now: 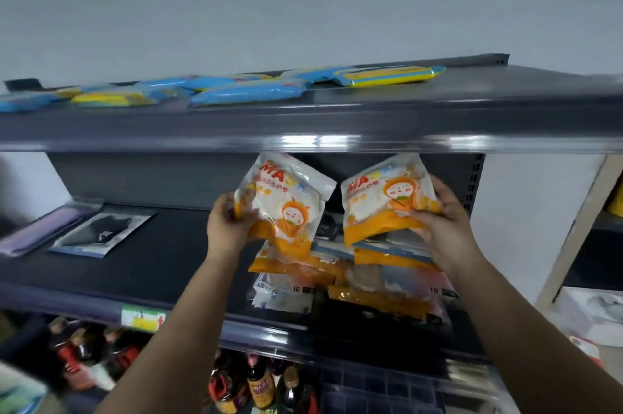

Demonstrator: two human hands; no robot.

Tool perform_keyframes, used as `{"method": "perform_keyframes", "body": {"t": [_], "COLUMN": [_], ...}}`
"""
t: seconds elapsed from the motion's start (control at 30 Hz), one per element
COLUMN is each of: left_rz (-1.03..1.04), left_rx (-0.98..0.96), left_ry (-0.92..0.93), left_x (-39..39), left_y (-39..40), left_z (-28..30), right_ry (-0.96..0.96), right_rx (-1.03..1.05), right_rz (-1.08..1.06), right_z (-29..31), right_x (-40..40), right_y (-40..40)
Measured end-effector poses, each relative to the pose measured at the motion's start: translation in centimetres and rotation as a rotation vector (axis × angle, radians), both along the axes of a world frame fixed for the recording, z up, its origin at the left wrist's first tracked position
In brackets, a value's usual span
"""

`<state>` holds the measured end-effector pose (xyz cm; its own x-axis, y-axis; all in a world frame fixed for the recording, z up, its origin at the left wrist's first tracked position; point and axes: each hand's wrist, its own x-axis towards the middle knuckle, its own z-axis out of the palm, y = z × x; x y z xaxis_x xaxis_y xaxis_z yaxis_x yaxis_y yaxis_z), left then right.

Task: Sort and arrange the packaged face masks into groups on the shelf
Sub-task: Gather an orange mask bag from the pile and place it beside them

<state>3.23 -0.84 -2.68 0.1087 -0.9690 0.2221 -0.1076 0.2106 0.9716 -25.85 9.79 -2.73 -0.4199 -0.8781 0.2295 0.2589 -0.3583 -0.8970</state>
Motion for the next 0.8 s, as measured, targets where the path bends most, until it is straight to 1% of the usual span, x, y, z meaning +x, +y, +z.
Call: {"method": "perform_keyframes", "body": {"t": [0.07,0.13,0.37,0.43,0.53,0.67,0.8], "left_rz": [-0.007,-0.008,0.084,0.110,0.147,0.198,0.223], "left_rx": [-0.008,-0.030,0.008,0.034,0.058,0.104,0.174], "left_ry": [0.133,0.210,0.345,0.366,0.340,0.328,0.400], "left_x": [1.5,3.3,11.3,13.8,17.2,21.5,25.8], "left_y": [0.7,1.5,3.0,3.6,4.5,5.6,5.9], "left_z": [-0.4,-0.6,-1.8,-2.2,-3.3,-4.6,-5.0], "right_ry": [-0.041,-0.061,-0.125,-0.150,-0.183,-0.215,-0.224], "right_rx": [-0.051,-0.067,-0.090,-0.084,-0.059,-0.079,-0.080], "right_rz": [0.063,0.102,0.235,0.282,0.347,0.422,0.458], "right_z": [0.5,0.9,2.6,2.9,3.3,3.5,3.8], "right_x": [1.3,3.1,12.0,14.9,19.9,26.8,32.5], "right_y": [0.3,0.1,-1.6,-2.1,-3.1,-4.2,-4.9]}}
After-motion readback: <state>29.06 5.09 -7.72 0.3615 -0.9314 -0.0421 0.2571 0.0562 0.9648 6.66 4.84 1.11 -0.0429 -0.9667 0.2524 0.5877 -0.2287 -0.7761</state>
